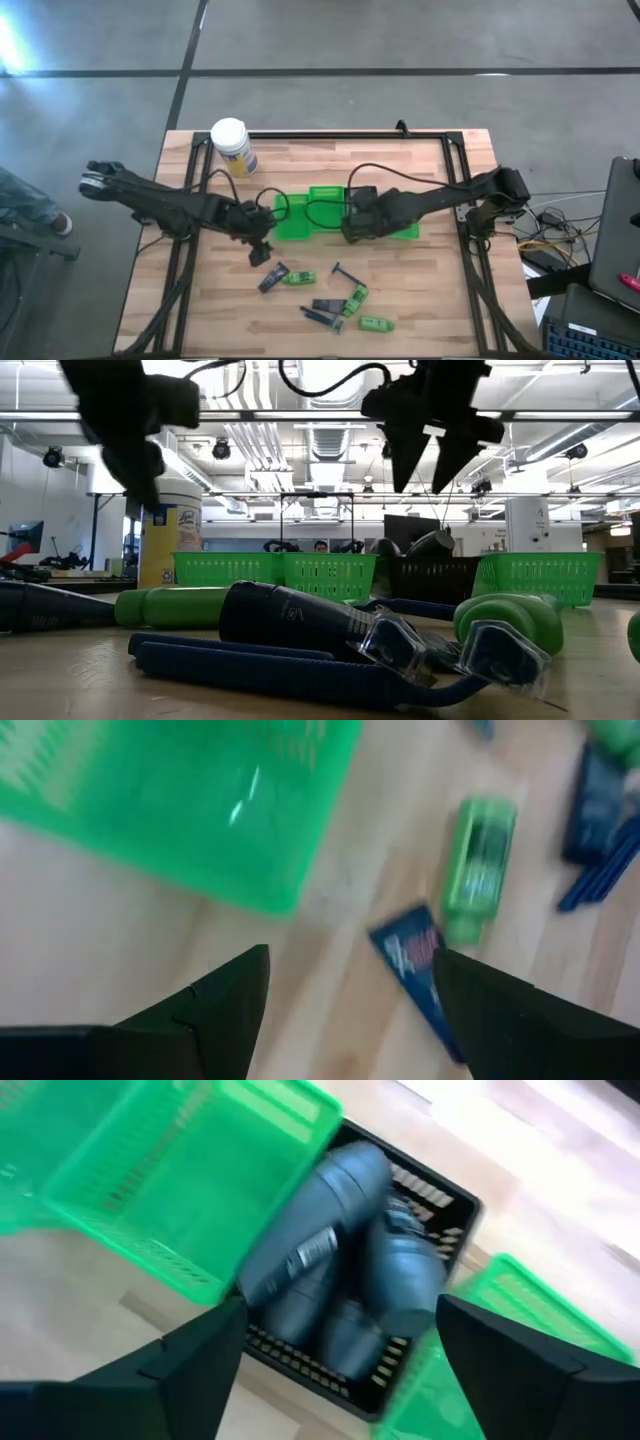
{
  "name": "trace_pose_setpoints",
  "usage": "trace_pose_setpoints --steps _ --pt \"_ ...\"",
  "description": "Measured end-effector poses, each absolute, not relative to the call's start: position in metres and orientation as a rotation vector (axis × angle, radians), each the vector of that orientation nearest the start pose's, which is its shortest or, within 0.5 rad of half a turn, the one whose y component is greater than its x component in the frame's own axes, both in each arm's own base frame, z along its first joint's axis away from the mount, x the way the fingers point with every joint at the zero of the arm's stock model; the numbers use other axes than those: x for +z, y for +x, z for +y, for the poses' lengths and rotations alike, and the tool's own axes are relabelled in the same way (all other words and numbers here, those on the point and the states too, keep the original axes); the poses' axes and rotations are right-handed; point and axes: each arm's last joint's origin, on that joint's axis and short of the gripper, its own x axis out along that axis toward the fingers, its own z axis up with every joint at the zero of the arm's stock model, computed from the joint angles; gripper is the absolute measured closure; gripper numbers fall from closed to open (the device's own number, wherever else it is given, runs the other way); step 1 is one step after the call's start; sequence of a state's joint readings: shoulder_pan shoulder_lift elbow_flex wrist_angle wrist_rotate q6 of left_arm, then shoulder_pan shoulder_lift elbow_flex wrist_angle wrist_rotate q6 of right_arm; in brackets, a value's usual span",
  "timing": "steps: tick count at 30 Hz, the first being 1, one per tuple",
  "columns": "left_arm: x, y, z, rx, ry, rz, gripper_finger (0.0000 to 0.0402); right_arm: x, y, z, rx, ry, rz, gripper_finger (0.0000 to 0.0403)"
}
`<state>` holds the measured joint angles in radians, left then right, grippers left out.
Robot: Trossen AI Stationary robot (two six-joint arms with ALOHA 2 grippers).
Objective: Pick & Place Travel size toiletries
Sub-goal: Put the blue shave butter into the left green bin
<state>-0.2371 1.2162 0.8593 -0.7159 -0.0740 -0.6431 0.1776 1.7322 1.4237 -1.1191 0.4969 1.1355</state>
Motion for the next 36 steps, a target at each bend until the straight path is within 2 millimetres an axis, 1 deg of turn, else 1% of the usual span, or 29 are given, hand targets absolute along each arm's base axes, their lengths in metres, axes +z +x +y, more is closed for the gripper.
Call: trace_pose_setpoints --steps 5,10,13,18,25,30,33,36 --pt "0.216 0.221 -0.078 0.258 -0.539 1.190 0.0117 0.261 0.315 0.042 -0.982 0.478 1.019 0.0056" --pt "0.192 0.229 -0.107 0.365 -0.674 1.319 0.0117 0.262 0.314 0.043 -0.973 0.469 1.018 0.0049" --pt "0.187 0.236 -0.124 0.416 -0.717 1.340 0.0117 0.263 0.313 0.043 -0.967 0.463 1.021 0.0052" --pt "0.182 0.248 -0.146 0.455 -0.698 1.347 0.0117 0.263 0.313 0.046 -0.946 0.436 1.030 0.0068" --pt "0.157 0.260 -0.154 0.509 -0.626 1.386 0.0117 0.263 0.311 0.058 -0.920 0.416 1.026 0.0089" --pt "0.148 0.265 -0.157 0.491 -0.560 1.420 0.0120 0.263 0.309 0.066 -0.915 0.416 1.018 0.0103" --pt "0.149 0.266 -0.158 0.461 -0.543 1.432 0.0143 0.264 0.307 0.067 -0.917 0.407 1.027 0.0113" --pt "0.152 0.268 -0.159 0.417 -0.517 1.424 0.0187 0.264 0.305 0.067 -0.923 0.400 1.035 0.0124"
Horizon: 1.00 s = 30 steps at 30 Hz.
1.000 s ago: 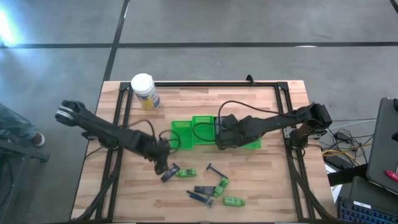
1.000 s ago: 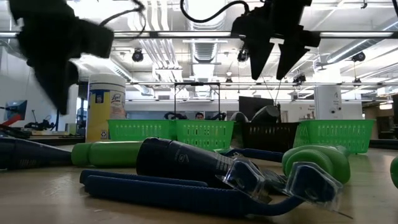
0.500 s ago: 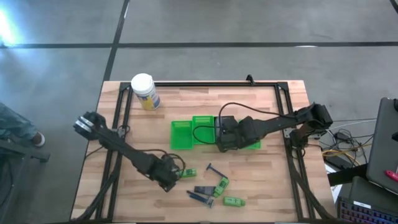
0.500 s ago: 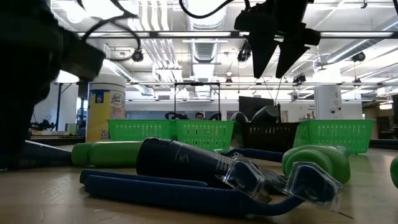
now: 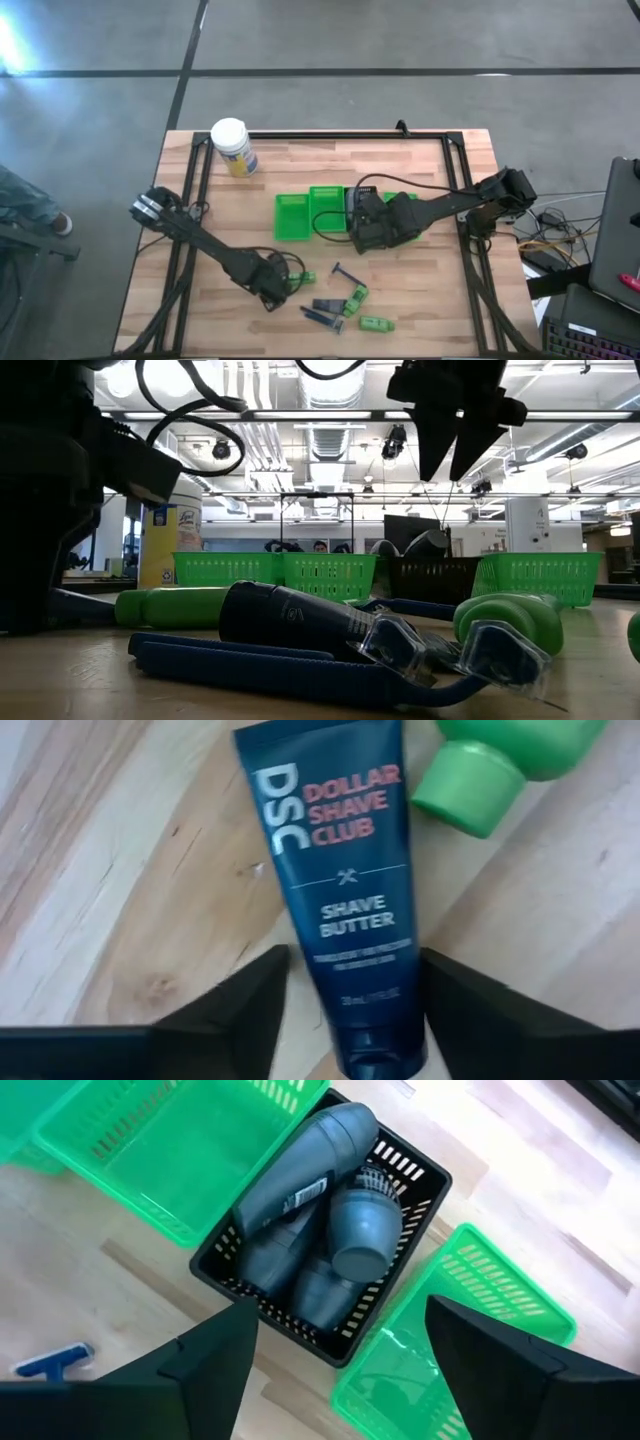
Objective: Pick & Place Travel size toiletries
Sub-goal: Put the blue shave butter into the left green bin
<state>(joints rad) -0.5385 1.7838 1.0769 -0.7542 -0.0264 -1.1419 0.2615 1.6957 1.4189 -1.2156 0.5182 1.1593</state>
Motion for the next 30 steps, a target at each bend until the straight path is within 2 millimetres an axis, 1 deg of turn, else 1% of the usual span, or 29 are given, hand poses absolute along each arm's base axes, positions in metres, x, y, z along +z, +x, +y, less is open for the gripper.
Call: trace_pose_setpoints --steps 3,5,8,12,14,16,17,19,21,24,27,30 --pt "0.154 0.269 -0.158 0.393 -0.502 1.418 0.0246 0.265 0.303 0.066 -0.935 0.407 1.035 0.0139" --pt "0.157 0.270 -0.156 0.381 -0.502 1.406 0.0280 0.270 0.300 0.066 -0.938 0.433 1.015 0.0150" --pt "0.170 0.268 -0.150 0.395 -0.503 1.358 0.0282 0.282 0.292 0.066 -0.936 0.485 0.968 0.0167" --pt "0.208 0.261 -0.131 0.424 -0.561 1.219 0.0282 0.302 0.279 0.062 -0.934 0.561 0.892 0.0182" --pt "0.228 0.256 -0.118 0.469 -0.603 1.113 0.0282 0.310 0.271 0.059 -0.954 0.589 0.842 0.0183" --pt "0.247 0.255 -0.102 0.506 -0.659 0.972 0.0282 0.315 0.266 0.057 -0.974 0.620 0.795 0.0180" --pt "0.255 0.256 -0.093 0.525 -0.681 0.911 0.0282 0.317 0.263 0.055 -0.981 0.634 0.779 0.0177" --pt "0.264 0.261 -0.073 0.552 -0.745 0.812 0.0278 0.317 0.261 0.052 -0.996 0.656 0.763 0.0172" --pt "0.265 0.268 -0.053 0.570 -0.814 0.731 0.0275 0.316 0.260 0.051 -1.007 0.655 0.758 0.0167" --pt "0.257 0.279 -0.028 0.587 -0.916 0.673 0.0275 0.313 0.262 0.051 -1.023 0.654 0.752 0.0159" --pt "0.239 0.280 -0.013 0.677 -0.971 0.701 0.0270 0.309 0.265 0.052 -1.034 0.657 0.755 0.0151" --pt "0.223 0.278 -0.005 0.728 -0.993 0.748 0.0254 0.306 0.267 0.054 -1.048 0.671 0.751 0.0143"
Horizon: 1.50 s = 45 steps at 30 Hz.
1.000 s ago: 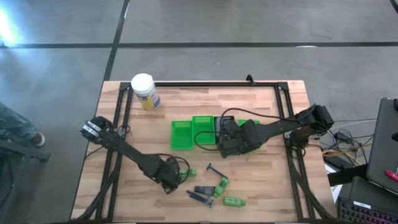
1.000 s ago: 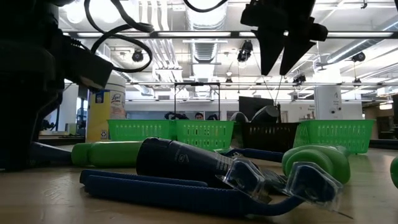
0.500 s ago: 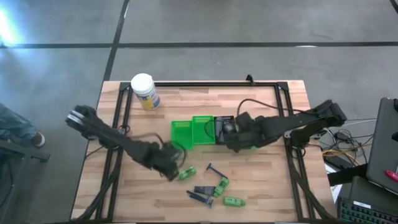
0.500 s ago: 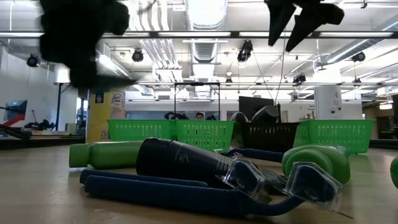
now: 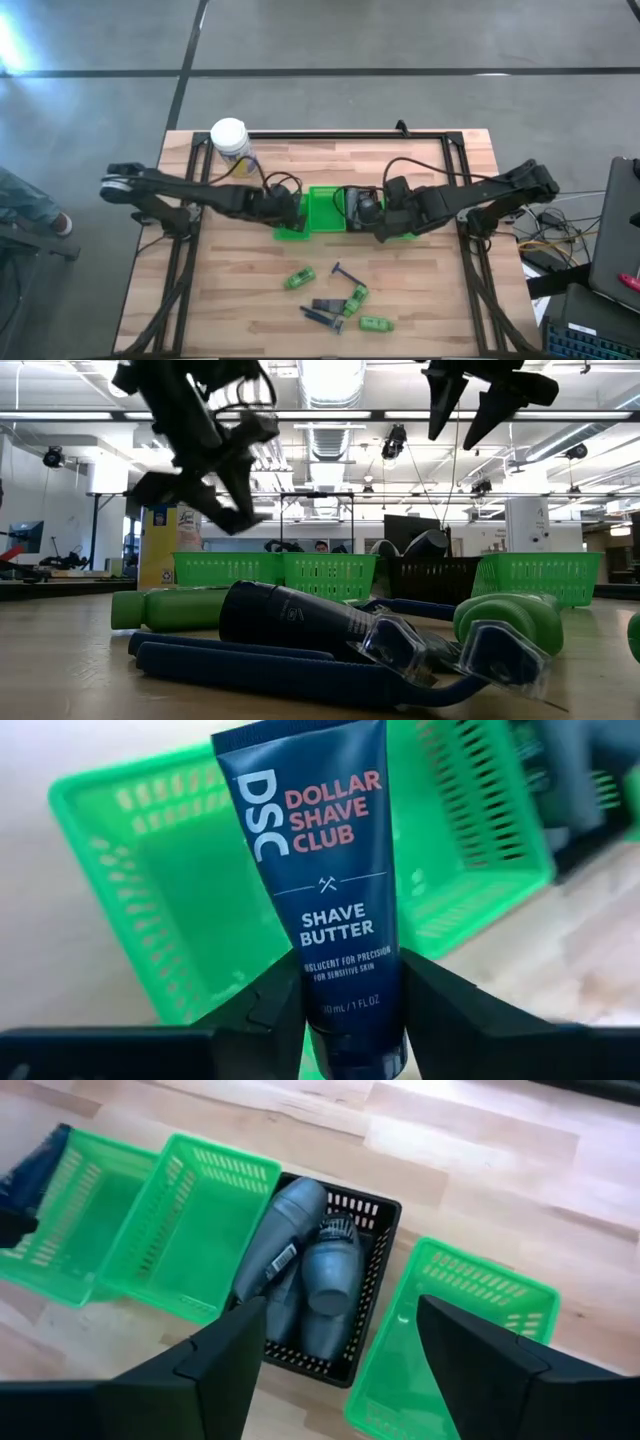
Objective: Pick & Place Travel size toiletries
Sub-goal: Put the blue shave butter into the left green bin
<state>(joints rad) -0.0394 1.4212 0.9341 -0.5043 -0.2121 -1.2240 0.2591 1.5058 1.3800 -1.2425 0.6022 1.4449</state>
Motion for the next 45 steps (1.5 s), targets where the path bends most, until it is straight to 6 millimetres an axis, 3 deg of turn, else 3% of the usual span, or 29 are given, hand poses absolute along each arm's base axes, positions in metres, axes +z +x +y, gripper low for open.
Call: trace_pose_setpoints --steps 7,12,17,21,28,36,45 --pt "0.217 0.277 -0.004 0.719 -0.952 0.748 0.0200 0.306 0.270 0.060 -0.930 0.626 0.824 0.0125" --pt "0.230 0.273 -0.007 0.623 -0.826 0.780 0.0169 0.302 0.289 0.079 -0.606 0.495 0.903 0.0114" --pt "0.253 0.260 -0.037 0.365 -0.576 0.794 0.0165 0.278 0.319 0.116 -0.248 0.335 0.956 0.0116" --pt "0.261 0.244 -0.062 0.246 -0.472 0.818 0.0165 0.246 0.335 0.140 -0.115 0.256 1.054 0.0130" --pt "0.264 0.216 -0.106 0.087 -0.281 0.855 0.0166 0.214 0.355 0.171 -0.038 0.169 1.105 0.0157" --pt "0.254 0.181 -0.135 0.063 -0.161 0.987 0.0167 0.176 0.381 0.200 -0.027 0.152 1.120 0.0163" --pt "0.254 0.162 -0.147 -0.024 -0.049 1.024 0.0168 0.170 0.406 0.215 -0.066 0.180 1.105 0.0133"
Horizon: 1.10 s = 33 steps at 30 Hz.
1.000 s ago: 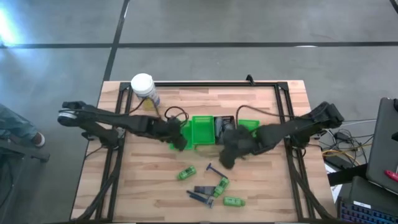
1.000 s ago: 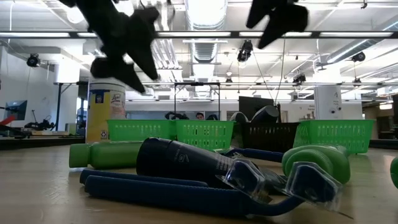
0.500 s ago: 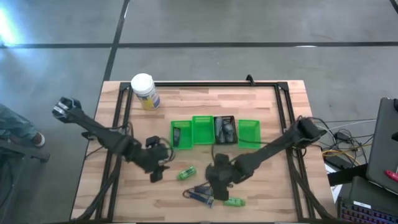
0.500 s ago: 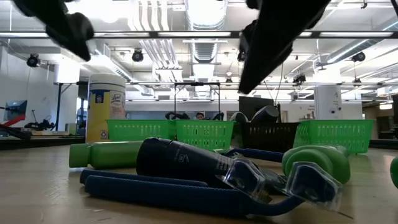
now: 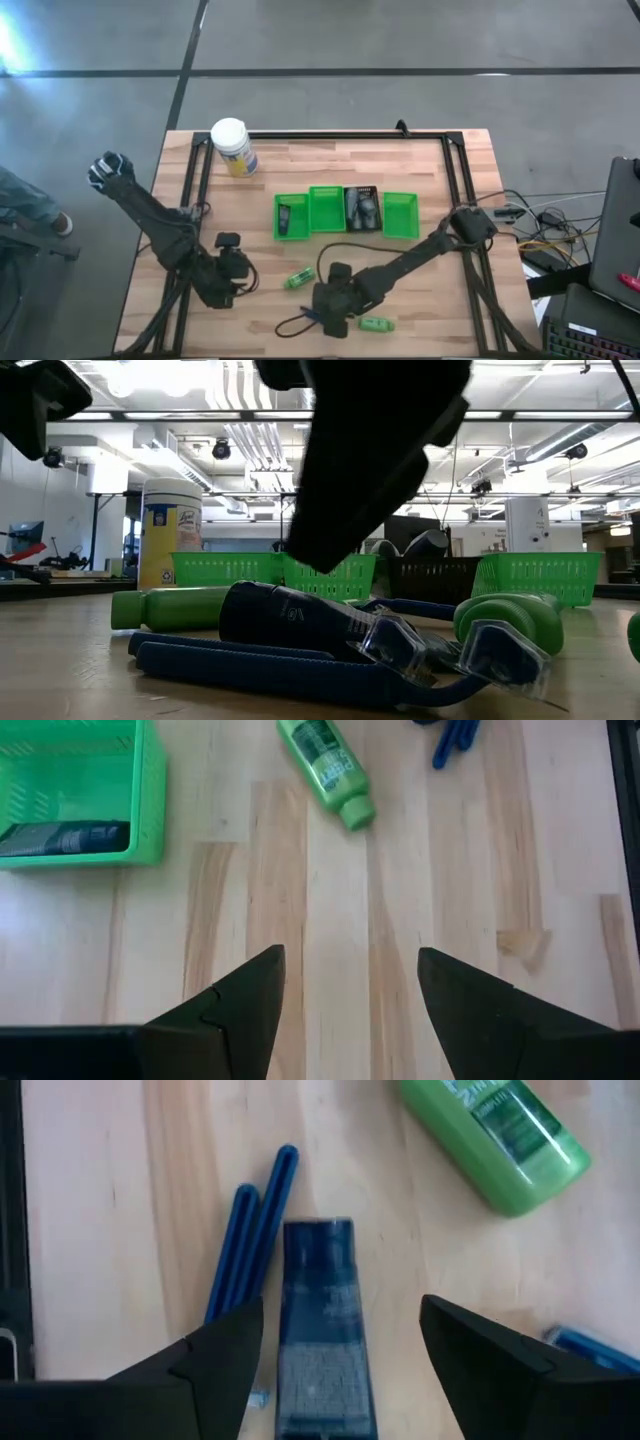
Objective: Pick & Place Travel size toiletries
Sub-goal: Put the blue shave butter into the left green bin
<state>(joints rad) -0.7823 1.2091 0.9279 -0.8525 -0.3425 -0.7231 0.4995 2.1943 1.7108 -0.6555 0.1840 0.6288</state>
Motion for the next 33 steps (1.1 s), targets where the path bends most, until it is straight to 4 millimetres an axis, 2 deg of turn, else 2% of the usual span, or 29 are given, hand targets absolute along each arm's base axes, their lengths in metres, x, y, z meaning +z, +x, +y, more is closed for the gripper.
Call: trace_pose_setpoints --steps 6,11,16,23,33 --pt "0.255 0.161 -0.148 -0.042 0.017 1.006 0.0168 0.172 0.410 0.219 -0.110 0.172 1.167 0.0120" --pt "0.255 0.160 -0.148 -0.060 0.051 1.006 0.0168 0.176 0.415 0.224 -0.100 0.188 1.145 0.0112" --pt "0.254 0.160 -0.147 -0.060 0.054 1.007 0.0168 0.154 0.418 0.227 -0.115 0.187 1.175 0.0112" --pt "0.255 0.161 -0.147 -0.021 0.030 0.994 0.0168 0.148 0.418 0.226 -0.132 0.182 1.187 0.0139" --pt "0.255 0.161 -0.146 0.005 0.017 0.976 0.0168 0.134 0.412 0.220 -0.138 0.160 1.223 0.0204"
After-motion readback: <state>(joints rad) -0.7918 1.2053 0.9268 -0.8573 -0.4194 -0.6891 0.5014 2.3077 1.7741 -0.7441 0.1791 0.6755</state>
